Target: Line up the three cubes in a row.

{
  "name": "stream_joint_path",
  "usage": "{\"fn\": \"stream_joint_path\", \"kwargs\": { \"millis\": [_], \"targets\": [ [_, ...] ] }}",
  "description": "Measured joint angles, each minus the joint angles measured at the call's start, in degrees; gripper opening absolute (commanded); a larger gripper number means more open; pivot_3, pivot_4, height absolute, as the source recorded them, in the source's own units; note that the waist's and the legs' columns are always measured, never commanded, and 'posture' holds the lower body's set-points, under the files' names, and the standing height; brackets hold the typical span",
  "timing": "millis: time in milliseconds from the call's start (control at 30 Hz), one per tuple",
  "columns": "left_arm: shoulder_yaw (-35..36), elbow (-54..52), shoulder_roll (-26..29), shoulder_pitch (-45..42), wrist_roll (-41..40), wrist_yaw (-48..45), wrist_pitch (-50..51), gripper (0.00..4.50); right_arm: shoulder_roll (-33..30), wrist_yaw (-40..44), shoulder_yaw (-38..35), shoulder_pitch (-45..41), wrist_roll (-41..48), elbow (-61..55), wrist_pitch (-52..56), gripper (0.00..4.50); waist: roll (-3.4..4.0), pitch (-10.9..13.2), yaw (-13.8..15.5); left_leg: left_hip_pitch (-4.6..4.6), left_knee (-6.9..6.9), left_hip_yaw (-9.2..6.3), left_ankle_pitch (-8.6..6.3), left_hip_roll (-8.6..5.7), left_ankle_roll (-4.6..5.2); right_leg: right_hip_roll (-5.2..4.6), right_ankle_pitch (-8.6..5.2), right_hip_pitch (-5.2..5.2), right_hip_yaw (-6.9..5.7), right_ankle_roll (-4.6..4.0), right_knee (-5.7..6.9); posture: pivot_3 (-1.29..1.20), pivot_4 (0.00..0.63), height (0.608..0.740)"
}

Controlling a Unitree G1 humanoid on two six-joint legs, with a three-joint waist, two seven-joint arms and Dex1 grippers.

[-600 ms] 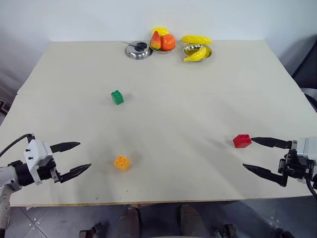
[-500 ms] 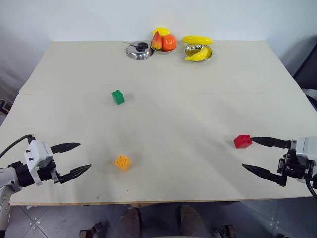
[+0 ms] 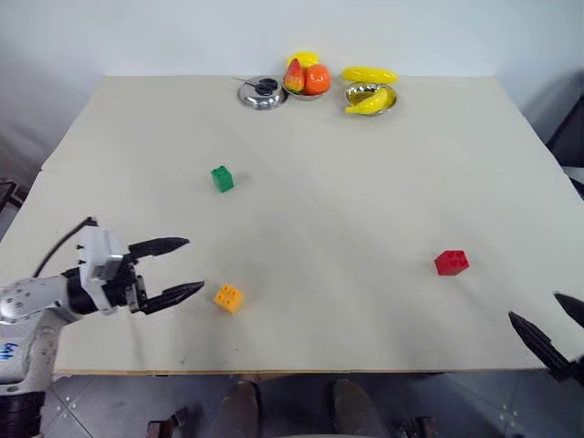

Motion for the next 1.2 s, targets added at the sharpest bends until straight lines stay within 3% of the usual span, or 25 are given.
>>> {"fn": "stream_joint_path", "kwargs": {
  "millis": [67,167,267,333,633,867,1167,1200],
  "targets": [
    [-1.8,-0.4,-1.1,-1.2,0.2,-0.1,-0.3,4.46,0.3,0.2,0.0,2.3,-0.6,0.3,-0.4,4.50,0.03,0.0,-0.3,0.01,0.00,0.01,0.00,0.00,0.00,0.00,0.00,0.01,0.02,0.00,-0.01,0.00,0.150,0.740],
    [-2.7,-0.1,-2.0,-2.0,0.9,0.3,-1.1,4.46,-3.6,-2.9,2.3,-2.6,-0.1,-2.0,3.9,4.50,0.01,0.0,-1.8,0.12,0.04,0.20,0.01,0.01,-0.01,0.00,0.06,0.06,0.23,0.04,0.02,0.00,0.150,0.740],
    [-2.7,-0.2,-2.8,-2.4,1.3,1.1,-1.5,4.46,-12.2,-10.8,7.2,-10.7,0.3,-5.7,16.9,4.50,0.03,0.0,-2.3,0.35,-0.01,0.25,0.01,0.00,-0.01,0.01,0.07,0.17,0.34,0.05,0.04,0.00,0.150,0.740],
    [-2.6,-0.1,-2.9,-1.7,1.5,1.5,-1.5,4.46,-14.7,-16.5,9.6,-17.3,2.2,-5.9,26.1,4.50,0.02,0.0,-1.9,0.36,-0.04,0.16,0.01,0.03,-0.01,0.05,0.05,0.17,0.30,0.01,0.04,0.00,0.150,0.740],
    [-1.8,-0.4,-2.8,-1.2,1.8,3.1,-1.5,4.46,-16.6,-29.9,20.5,-36.6,7.1,-4.8,50.8,4.50,0.02,0.0,-0.2,-0.12,0.15,0.09,-0.02,-0.05,0.04,-0.01,0.08,-0.17,0.25,0.04,0.03,0.00,0.150,0.740],
    [-0.2,-0.7,-2.4,-0.4,1.8,3.7,-1.4,4.46,-16.2,-32.7,25.9,-42.9,3.4,-0.5,53.2,4.50,0.02,0.0,-0.5,-0.13,0.11,0.10,-0.04,-0.05,0.07,0.00,0.08,-0.19,0.24,0.04,0.01,0.00,0.150,0.740],
    [0.0,-0.9,-2.4,0.0,1.9,4.2,-1.5,4.46,-15.8,-31.6,27.2,-43.4,2.4,0.6,54.3,4.50,0.02,0.0,-0.8,-0.12,0.10,0.10,-0.04,-0.04,0.08,0.01,0.08,-0.19,0.24,0.04,0.01,0.00,0.150,0.740],
    [0.0,-0.9,-2.4,0.0,2.0,4.2,-1.6,4.49,-15.8,-31.1,27.2,-43.4,2.4,0.6,54.2,4.33,0.02,0.0,-0.8,-0.12,0.10,0.10,-0.04,-0.04,0.08,0.01,0.08,-0.19,0.24,0.04,0.01,0.00,0.150,0.740]
  ]
}}
